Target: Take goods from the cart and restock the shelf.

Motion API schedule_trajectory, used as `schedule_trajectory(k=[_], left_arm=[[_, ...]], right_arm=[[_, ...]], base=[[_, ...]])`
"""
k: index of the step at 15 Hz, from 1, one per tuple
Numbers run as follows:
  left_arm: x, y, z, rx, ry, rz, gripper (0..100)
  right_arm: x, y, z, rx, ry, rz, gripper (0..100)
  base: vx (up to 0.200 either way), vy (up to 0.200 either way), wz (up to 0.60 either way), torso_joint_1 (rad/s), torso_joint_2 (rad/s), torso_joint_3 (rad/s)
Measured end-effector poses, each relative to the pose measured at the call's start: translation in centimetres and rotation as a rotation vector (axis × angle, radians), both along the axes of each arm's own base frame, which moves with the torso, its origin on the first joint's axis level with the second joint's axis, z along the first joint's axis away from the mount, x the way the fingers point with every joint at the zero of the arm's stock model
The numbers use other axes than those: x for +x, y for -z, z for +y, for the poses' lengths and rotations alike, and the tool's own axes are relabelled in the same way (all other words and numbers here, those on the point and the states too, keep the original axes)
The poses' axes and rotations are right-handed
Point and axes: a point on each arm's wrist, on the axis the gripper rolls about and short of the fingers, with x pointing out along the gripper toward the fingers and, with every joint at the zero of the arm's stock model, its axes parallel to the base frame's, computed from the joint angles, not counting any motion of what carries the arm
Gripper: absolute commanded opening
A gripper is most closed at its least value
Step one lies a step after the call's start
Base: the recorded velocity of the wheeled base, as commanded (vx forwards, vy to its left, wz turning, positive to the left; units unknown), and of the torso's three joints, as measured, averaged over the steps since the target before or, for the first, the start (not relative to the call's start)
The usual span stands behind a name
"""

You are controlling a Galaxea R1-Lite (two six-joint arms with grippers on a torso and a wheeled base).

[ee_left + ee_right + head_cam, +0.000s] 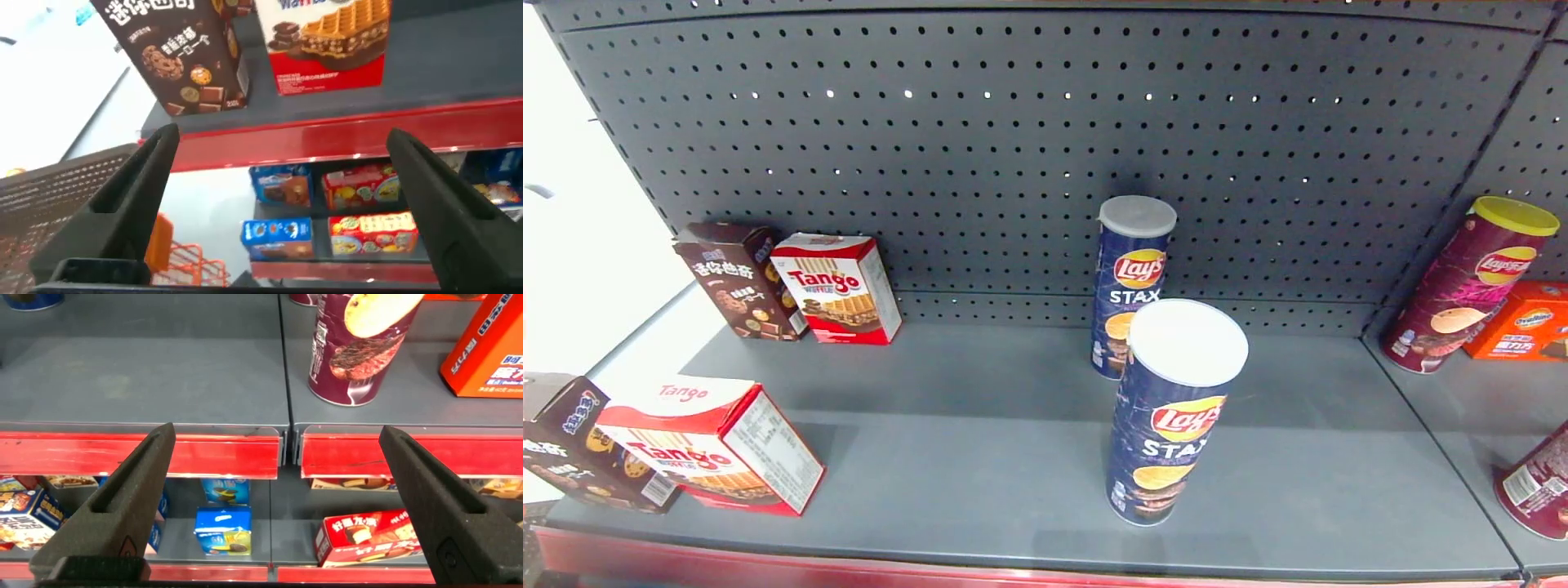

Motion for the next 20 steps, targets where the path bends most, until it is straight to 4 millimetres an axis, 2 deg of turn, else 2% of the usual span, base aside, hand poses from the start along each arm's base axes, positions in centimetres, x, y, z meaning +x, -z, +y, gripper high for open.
schedule_trajectory(k=[3,7,17,18,20], left_arm=[[-0.1,0.0,0.0,-0.016,0.010,-0.017,100],[-0.2,0.7,-0.2,-0.118,0.117,0.041,100],[-0.2,0.7,-0.2,-0.141,0.117,0.040,100],[-0.2,0.7,-0.2,-0.142,0.117,0.040,100],[-0.2,0.7,-0.2,-0.141,0.119,0.041,100]], right_arm=[[0.0,0.0,0.0,0.000,0.001,0.000,100],[0.0,0.0,0.0,0.000,0.000,0.000,100],[0.0,0.0,0.1,-0.015,-0.027,0.001,100],[-0.1,-0.3,0.1,-0.017,-0.028,-0.007,100],[-0.5,-3.0,0.1,-0.023,-0.058,-0.059,100]], base=[[0.000,0.000,0.00,0.000,0.00,0.000],[0.000,0.000,0.00,0.000,0.00,0.000],[0.000,0.000,0.00,0.000,0.00,0.000],[0.000,0.000,0.00,0.000,0.00,0.000],[0.000,0.000,0.00,0.000,0.00,0.000]])
